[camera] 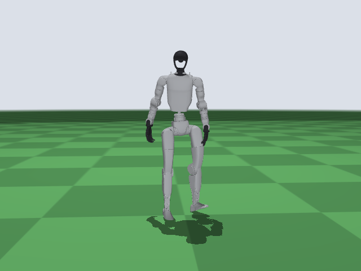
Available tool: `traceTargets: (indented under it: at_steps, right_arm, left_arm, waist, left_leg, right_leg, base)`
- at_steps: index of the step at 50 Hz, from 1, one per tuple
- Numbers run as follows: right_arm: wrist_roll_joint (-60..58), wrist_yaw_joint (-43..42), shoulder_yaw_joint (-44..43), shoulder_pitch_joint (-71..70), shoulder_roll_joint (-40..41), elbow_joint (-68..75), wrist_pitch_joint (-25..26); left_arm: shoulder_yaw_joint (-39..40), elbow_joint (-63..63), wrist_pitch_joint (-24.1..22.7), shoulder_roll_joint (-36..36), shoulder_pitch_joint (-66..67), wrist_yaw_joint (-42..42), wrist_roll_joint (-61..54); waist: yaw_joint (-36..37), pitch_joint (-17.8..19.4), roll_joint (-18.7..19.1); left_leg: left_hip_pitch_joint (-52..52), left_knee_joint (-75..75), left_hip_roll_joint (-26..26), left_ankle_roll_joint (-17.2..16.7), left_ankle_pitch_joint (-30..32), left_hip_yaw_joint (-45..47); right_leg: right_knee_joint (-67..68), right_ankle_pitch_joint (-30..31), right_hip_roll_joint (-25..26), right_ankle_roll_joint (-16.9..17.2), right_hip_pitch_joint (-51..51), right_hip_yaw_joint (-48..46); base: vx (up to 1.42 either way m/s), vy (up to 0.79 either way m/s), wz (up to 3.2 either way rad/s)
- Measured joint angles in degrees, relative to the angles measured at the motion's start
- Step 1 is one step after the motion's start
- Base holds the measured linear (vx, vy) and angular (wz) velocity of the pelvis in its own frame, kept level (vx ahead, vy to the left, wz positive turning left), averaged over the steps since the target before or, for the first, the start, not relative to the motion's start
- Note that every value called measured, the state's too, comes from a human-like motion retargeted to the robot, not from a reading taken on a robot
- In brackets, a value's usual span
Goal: In place motions
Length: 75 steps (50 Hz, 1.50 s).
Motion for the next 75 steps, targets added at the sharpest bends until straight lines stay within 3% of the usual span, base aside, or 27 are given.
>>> traceTargets:
  at_steps: [9,13,16,25,36,61,75]
  right_arm:
    - [0.72,-0.32,-0.69,2.43,-1.94,0.28,-0.86]
    - [2.09,-0.21,-3.29,2.07,-3.80,2.10,-0.85]
    - [4.09,-0.01,-5.41,3.73,-5.48,3.56,-0.80]
    - [7.79,-1.53,-6.88,9.01,-11.78,6.88,-0.81]
    - [9.41,-5.20,-4.61,11.58,-16.32,7.44,-1.76]
    - [7.10,-13.25,-0.07,11.08,-20.47,5.87,-4.74]
    - [4.92,-16.15,2.89,6.19,-20.09,5.13,-5.75]
  left_arm:
    - [-9.21,-4.02,-3.05,2.67,-10.41,1.19,-5.25]
    - [-9.94,-4.00,-3.88,3.77,-17.98,2.40,-9.19]
    - [-9.42,-3.83,-4.14,3.84,-21.88,2.97,-10.72]
    - [-5.86,-4.54,-4.80,6.41,-29.38,4.87,-6.06]
    - [-1.68,-5.80,-5.27,6.54,-37.63,7.65,-3.18]
    - [-1.45,-13.80,-4.18,7.22,-47.59,11.22,-2.22]
    - [-0.49,-15.76,-1.67,14.38,-48.84,15.52,-1.39]
  waist:
    - [5.29,12.80,-3.35]
    - [6.34,20.09,-4.36]
    - [7.71,23.45,-4.66]
    - [5.37,23.73,-5.18]
    - [2.37,23.73,-6.19]
    - [0.44,23.73,-7.55]
    - [-4.78,23.73,-12.30]
  left_leg:
    - [-5.47,-0.33,-0.09,0.06,4.85,-0.44]
    - [-8.90,-0.43,-0.92,0.08,7.16,-1.90]
    - [-11.80,-0.71,-1.63,0.14,8.81,-2.55]
    - [-25.37,-2.04,-1.87,0.22,13.29,-3.39]
    - [-37.45,-2.54,-0.22,-0.10,16.55,-2.93]
    - [-53.91,-2.85,1.84,0.68,17.09,-1.27]
    - [-59.03,-3.03,3.34,0.76,16.28,-0.41]
  right_leg:
    - [-0.65,2.96,-1.33,0.62,-3.77,-2.22]
    - [-0.70,4.28,-2.45,0.61,-6.58,-3.79]
    - [-0.73,5.29,-3.25,0.71,-9.46,-4.41]
    - [-2.11,8.78,-4.06,2.22,-22.77,-6.16]
    - [-2.25,11.03,-2.28,0.54,-34.83,-4.96]
    - [-2.48,13.24,1.83,-0.62,-52.88,-3.24]
    - [-2.99,13.77,4.59,-1.04,-58.70,-2.49]
  base:
    - [-0.28,-0.19,0.20]
    - [-0.43,-0.18,0.44]
    - [-0.39,-0.15,0.27]
    - [-0.37,-0.10,0.20]
    - [-0.20,-0.02,0.11]
    - [-0.05,0.00,-0.04]
    - [0.01,0.00,-0.06]
